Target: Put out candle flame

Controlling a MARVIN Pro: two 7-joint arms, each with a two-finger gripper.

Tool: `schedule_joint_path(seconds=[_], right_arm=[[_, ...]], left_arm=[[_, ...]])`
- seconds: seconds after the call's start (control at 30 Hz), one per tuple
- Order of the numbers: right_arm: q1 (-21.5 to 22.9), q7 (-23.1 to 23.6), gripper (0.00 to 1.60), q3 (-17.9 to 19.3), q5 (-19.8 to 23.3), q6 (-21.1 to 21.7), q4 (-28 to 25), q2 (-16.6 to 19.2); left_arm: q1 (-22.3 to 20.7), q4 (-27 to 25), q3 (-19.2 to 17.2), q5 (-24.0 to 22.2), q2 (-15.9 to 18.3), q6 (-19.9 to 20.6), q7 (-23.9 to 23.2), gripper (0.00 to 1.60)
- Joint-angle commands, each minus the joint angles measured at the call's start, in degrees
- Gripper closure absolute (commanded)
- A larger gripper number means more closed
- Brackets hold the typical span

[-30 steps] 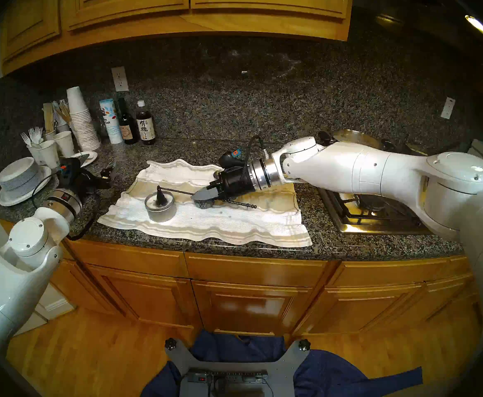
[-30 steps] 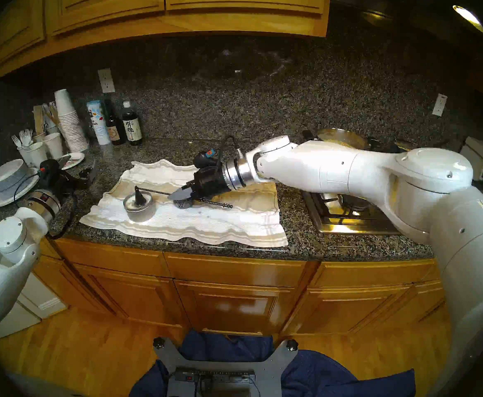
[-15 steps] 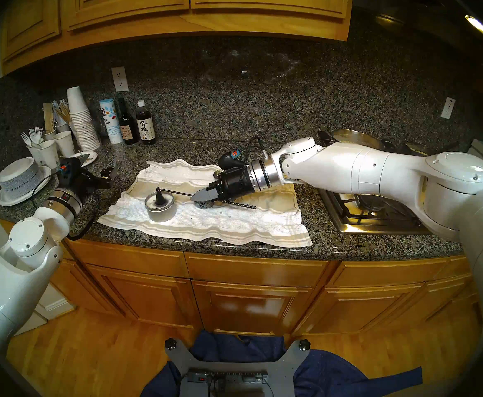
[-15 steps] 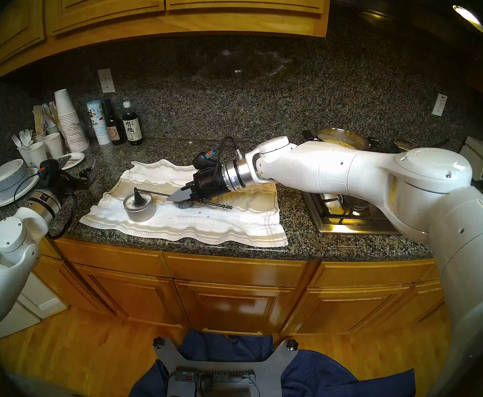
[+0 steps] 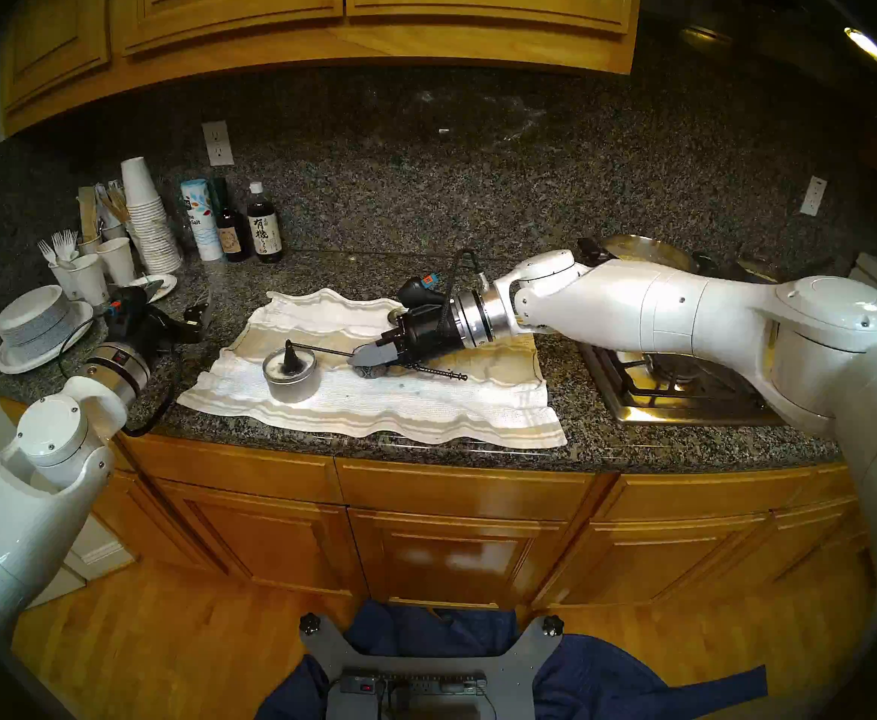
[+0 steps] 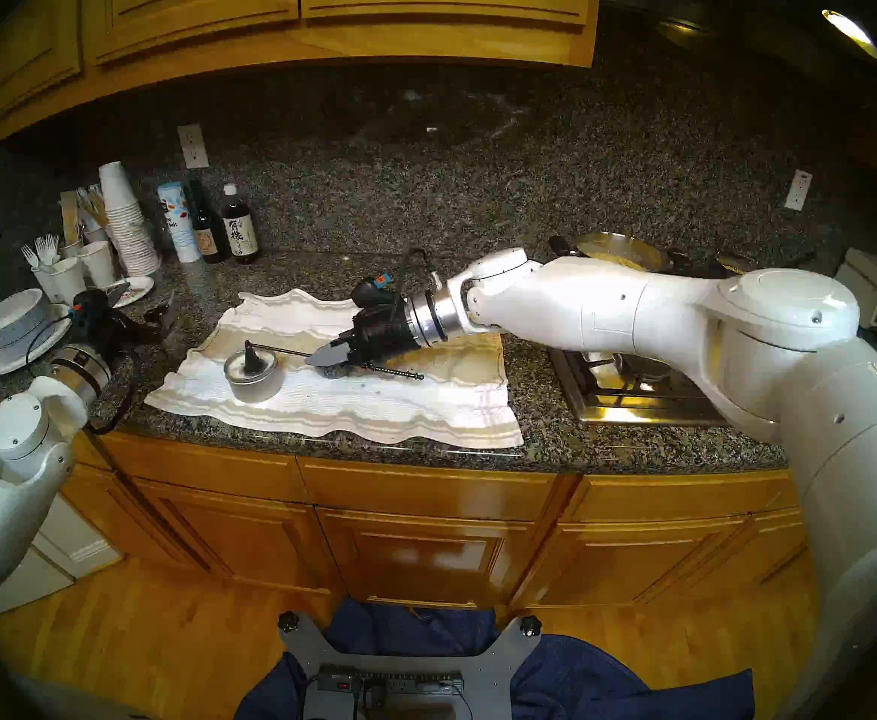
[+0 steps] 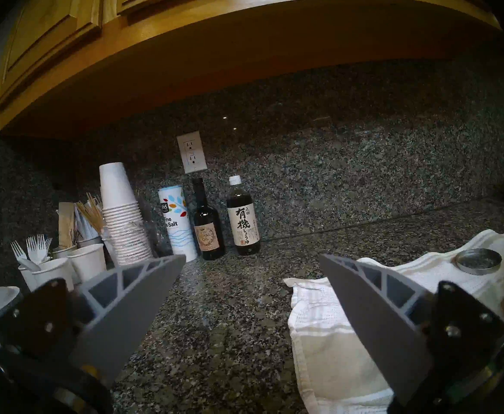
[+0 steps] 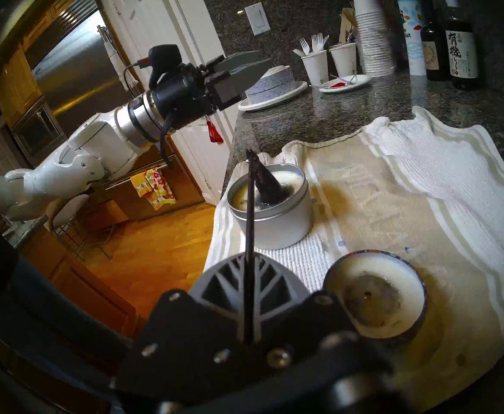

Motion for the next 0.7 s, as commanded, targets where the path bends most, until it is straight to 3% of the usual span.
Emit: schedule_joint_path(seconds=[0.0, 0.67], right_arm=[[2.3, 0.16, 1.6, 1.97, 0.74, -0.45, -0.49, 0.43], [3.42, -0.48, 1.6, 3.21, 0.73, -1.61, -2.13, 2.05]], left_arm=[[-1.65, -0.86, -0.94, -0.06, 0.44, -0.97, -0.12, 0.0], [-1.73, -0.9, -0.64, 0.14, 0.45, -0.88, 0.25, 0.0]])
